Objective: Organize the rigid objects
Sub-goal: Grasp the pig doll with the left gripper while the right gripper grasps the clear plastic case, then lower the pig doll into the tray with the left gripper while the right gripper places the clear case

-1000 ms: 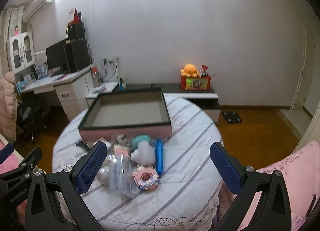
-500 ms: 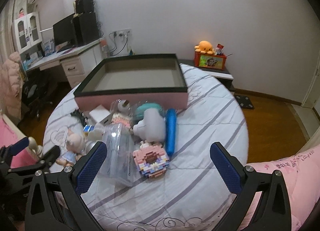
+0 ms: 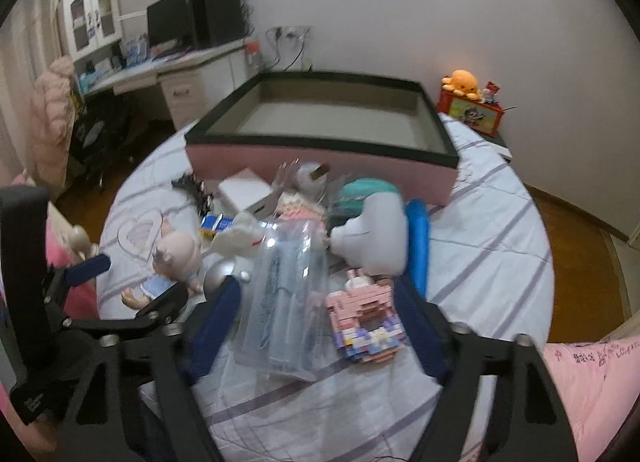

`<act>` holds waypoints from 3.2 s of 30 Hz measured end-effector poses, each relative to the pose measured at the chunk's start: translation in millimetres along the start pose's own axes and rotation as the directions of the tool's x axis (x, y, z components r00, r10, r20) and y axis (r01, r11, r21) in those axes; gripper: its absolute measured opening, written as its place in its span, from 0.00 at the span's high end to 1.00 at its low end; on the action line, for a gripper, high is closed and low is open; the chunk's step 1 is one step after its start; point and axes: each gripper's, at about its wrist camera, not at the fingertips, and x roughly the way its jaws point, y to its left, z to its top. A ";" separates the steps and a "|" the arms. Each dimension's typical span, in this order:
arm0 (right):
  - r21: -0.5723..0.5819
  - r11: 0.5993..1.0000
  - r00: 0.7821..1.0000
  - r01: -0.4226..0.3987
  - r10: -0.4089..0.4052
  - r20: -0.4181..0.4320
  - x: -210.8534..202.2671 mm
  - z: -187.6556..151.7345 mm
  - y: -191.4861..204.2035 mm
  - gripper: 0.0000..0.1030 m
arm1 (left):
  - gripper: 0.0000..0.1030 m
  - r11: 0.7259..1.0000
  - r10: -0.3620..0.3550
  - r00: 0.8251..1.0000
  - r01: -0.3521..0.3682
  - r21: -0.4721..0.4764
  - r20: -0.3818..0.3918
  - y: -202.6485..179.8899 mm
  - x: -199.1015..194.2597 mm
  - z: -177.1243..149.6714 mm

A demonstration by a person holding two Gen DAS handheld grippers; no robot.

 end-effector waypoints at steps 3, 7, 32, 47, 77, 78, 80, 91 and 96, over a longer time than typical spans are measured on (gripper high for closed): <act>-0.015 1.000 0.999 -0.013 0.012 -0.035 11.7 -2.1 2.6 0.44 | 0.00 1.000 -0.003 1.000 0.003 0.018 0.002 -5.4 3.3 2.1; -0.022 0.999 0.998 -0.037 0.036 -0.053 21.7 -6.1 1.5 0.66 | 0.15 0.998 -0.026 1.000 0.025 0.051 0.012 -13.7 5.9 4.8; 0.029 0.986 0.984 -0.164 0.162 0.074 -20.7 24.5 -11.7 0.68 | 0.53 0.991 -0.133 0.985 0.134 -0.005 0.108 3.1 -36.2 43.1; 0.028 0.992 0.977 -0.121 0.114 0.183 2.3 141.6 -50.7 0.68 | 0.53 0.992 -0.122 0.958 0.122 0.016 0.258 -8.8 -31.5 171.6; 0.097 0.995 0.987 -0.021 0.036 -0.158 169.8 186.5 -87.3 0.44 | 0.09 0.998 -0.016 1.000 0.016 0.056 0.005 -42.7 103.5 233.1; 0.106 0.994 0.988 -0.003 0.019 -0.156 165.5 184.8 -90.1 0.27 | 0.05 0.999 -0.016 1.000 0.016 0.043 0.010 -38.2 98.9 232.7; 0.123 0.992 0.990 -0.003 0.020 -0.140 159.4 184.8 -94.2 0.18 | 0.00 1.000 -0.011 1.000 0.010 0.030 0.028 -31.9 88.3 232.0; 0.187 0.982 1.000 -0.013 0.011 0.010 78.1 179.1 -89.6 0.00 | 0.00 1.000 -0.025 0.982 0.027 -0.009 0.187 -13.9 -9.4 211.0; 0.183 0.983 0.996 -0.023 0.006 0.092 25.1 169.5 -77.1 0.00 | 0.00 1.000 -0.022 0.967 0.023 0.001 0.254 -12.1 -55.8 193.8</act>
